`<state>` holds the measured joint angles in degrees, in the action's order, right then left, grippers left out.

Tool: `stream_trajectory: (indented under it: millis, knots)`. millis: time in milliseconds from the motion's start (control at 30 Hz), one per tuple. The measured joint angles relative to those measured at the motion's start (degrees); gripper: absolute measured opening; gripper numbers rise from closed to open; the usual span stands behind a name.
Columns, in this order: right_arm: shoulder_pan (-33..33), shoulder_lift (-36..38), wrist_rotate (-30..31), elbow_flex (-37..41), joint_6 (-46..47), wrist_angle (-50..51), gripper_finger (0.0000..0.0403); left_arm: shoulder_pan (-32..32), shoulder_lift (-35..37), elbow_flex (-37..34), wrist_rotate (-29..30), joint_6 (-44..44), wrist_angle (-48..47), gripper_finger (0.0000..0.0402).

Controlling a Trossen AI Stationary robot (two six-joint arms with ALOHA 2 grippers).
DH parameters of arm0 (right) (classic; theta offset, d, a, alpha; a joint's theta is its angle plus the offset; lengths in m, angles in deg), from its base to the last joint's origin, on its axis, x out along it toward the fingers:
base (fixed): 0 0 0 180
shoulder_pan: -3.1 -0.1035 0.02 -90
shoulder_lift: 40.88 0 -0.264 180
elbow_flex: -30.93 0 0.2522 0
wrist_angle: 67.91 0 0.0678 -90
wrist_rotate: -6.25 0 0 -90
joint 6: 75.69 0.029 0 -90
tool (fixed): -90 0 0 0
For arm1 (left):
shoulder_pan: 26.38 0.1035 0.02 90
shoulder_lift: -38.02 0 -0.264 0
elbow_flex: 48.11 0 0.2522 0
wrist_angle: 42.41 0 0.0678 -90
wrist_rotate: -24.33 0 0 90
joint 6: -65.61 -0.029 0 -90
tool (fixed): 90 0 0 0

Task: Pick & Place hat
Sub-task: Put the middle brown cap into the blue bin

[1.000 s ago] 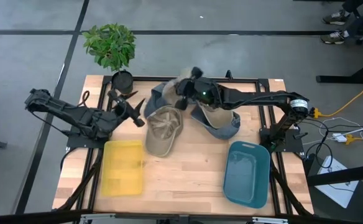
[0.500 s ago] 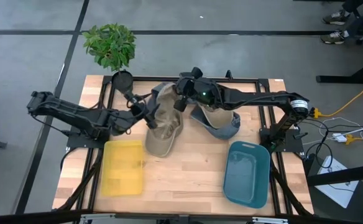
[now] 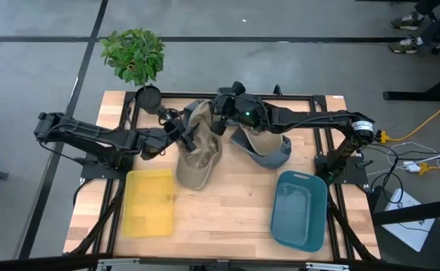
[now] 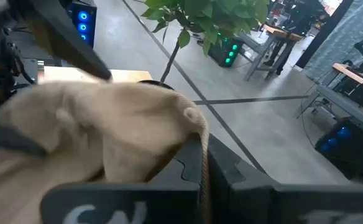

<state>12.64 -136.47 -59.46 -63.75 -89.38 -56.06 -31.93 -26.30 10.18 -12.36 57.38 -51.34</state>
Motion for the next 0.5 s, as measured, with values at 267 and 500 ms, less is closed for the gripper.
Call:
stream_trajectory:
  millis: [267, 500]
  knots:
    - [0.0, 0.0, -3.6, 0.0, 1.4, -0.4, 0.0003, 3.7, -3.7, 0.0, -1.8, -2.4, 3.8, 0.0275]
    - [0.0, 0.0, -4.6, 0.0, 1.5, -0.4, 0.0005, 5.4, -4.0, 0.0, -2.0, -4.1, 4.9, 0.0241]
